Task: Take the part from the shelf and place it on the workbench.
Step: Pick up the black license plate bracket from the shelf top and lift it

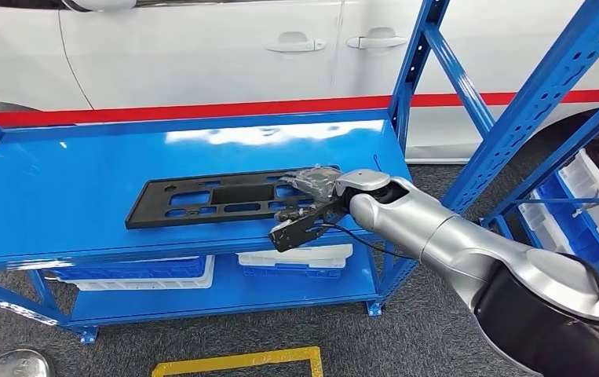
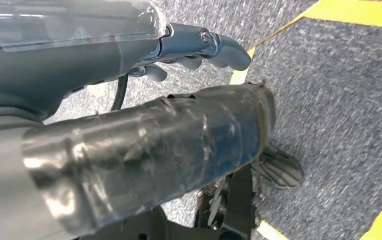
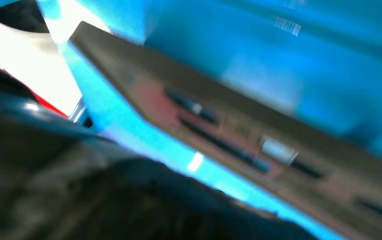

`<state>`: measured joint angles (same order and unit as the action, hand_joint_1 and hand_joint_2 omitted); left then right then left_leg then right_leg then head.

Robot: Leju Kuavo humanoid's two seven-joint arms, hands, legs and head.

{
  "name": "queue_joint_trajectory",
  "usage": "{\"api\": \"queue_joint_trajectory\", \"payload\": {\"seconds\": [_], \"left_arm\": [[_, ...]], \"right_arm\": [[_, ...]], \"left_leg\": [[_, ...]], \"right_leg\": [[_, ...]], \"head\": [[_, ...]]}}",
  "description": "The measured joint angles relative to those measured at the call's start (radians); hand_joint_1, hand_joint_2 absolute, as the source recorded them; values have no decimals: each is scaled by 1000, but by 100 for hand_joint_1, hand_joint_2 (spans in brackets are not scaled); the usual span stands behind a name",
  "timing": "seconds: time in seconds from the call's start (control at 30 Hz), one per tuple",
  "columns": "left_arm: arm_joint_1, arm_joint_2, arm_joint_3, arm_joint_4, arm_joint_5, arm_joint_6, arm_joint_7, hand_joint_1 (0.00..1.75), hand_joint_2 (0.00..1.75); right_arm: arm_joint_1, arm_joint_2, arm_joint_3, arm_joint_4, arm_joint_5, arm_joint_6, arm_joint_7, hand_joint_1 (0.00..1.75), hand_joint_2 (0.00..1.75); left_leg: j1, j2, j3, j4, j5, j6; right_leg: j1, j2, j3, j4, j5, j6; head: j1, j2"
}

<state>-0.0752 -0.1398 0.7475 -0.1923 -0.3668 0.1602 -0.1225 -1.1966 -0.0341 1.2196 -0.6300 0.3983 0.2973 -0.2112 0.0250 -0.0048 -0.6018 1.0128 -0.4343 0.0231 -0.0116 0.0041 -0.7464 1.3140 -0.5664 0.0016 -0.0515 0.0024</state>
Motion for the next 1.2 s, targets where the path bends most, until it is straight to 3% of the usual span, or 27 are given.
{"api": "queue_joint_trajectory", "payload": {"seconds": [0.03,0.1,0.17,0.27,0.33,0.43,0.47,0.5,0.53,0.63,0.7,0.77,0.83,0.93,1.0,1.03,1.13,1.2], "left_arm": [[0,0,0,0,-1,0,0,0,0],[1,0,0,0,-2,0,1,0,0],[1,-1,1,0,-3,0,2,0,0],[1,-1,1,0,-5,0,4,0,0],[2,0,1,0,-7,1,5,0,0],[2,0,3,0,-11,3,7,0,0],[1,1,4,0,-12,3,8,0,0],[1,1,6,0,-14,3,8,0,0],[2,1,6,0,-16,3,8,0,0],[3,2,7,0,-23,3,9,0,0],[2,3,8,0,-26,3,9,0,0],[1,3,8,0,-29,3,9,0,0],[1,1,8,0,-30,2,9,0,0],[2,0,8,0,-31,2,9,0,0],[2,1,9,0,-32,2,9,0,0],[2,1,9,0,-32,1,9,0,0],[2,-1,9,0,-34,1,9,0,0],[1,-2,11,0,-36,1,9,0,0]], "right_arm": [[5,-1,0,0,0,-1,0,0,0],[8,-3,0,1,0,-3,-1,0,0],[8,-5,0,1,0,-4,-1,0,0],[11,-5,0,2,1,-5,-1,0,0],[11,-5,0,3,1,-5,-1,0,0],[17,-3,0,5,0,-6,-1,0,0],[22,-3,0,5,0,-6,-1,0,0],[27,-3,0,6,-1,-5,-2,0,0],[30,-3,0,7,-2,-4,-2,0,0],[33,-4,0,8,-4,-1,-4,0,0],[34,-7,0,8,-4,-1,-6,0,0],[35,-10,0,8,-4,-1,-7,0,0],[35,-18,-1,8,-4,-2,-7,0,0],[41,-32,-1,8,-4,-2,-7,0,0],[50,-39,-1,9,-3,-1,-7,0,0],[52,-41,-1,9,-2,-1,-7,0,0],[52,-46,-1,8,-1,0,-7,0,0],[50,-47,-1,8,-1,2,-7,0,0]], "left_leg": [[0,-1,1,2,-2,-1],[0,-1,2,6,-7,-6],[-3,-1,1,10,-11,-15],[-2,-1,2,8,-13,-31],[0,0,-8,36,-37,-40],[1,0,-86,206,-122,-46],[1,0,-112,257,-137,-46],[1,0,-123,276,-133,-46],[1,0,-116,257,-110,-44],[-3,0,-31,72,-22,-33],[-8,-1,-5,18,-13,-28],[-8,-2,-2,12,-9,-20],[-3,0,3,1,-3,-9],[-1,2,5,-5,0,3],[-1,1,5,-3,0,4],[-1,1,5,-1,-1,3],[-2,0,5,7,-7,-4],[-4,-1,3,10,-9,-13]], "right_leg": [[-2,-1,12,-29,26,0],[-3,-2,73,-160,92,-4],[2,-2,114,-252,121,-10],[6,-1,119,-267,121,-21],[1,-1,125,-276,126,-35],[2,-2,130,-280,127,-46],[5,-2,130,-279,126,-47],[7,-2,130,-278,125,-48],[8,-1,131,-276,123,-49],[10,2,132,-268,116,-44],[12,2,130,-266,114,-36],[13,2,130,-269,115,-27],[13,1,122,-246,96,-17],[6,1,48,-84,12,-6],[0,1,5,2,-9,0],[-2,0,8,-8,9,1],[-2,-2,98,-194,99,-5],[4,-2,129,-264,116,-11]], "head": [[0,0],[0,0],[0,0],[0,0],[-1,0],[-1,0],[-1,0],[-1,0],[-1,0],[-1,0],[-1,0],[-1,0],[0,0],[1,0],[1,0],[1,0],[1,0],[1,0]]}}
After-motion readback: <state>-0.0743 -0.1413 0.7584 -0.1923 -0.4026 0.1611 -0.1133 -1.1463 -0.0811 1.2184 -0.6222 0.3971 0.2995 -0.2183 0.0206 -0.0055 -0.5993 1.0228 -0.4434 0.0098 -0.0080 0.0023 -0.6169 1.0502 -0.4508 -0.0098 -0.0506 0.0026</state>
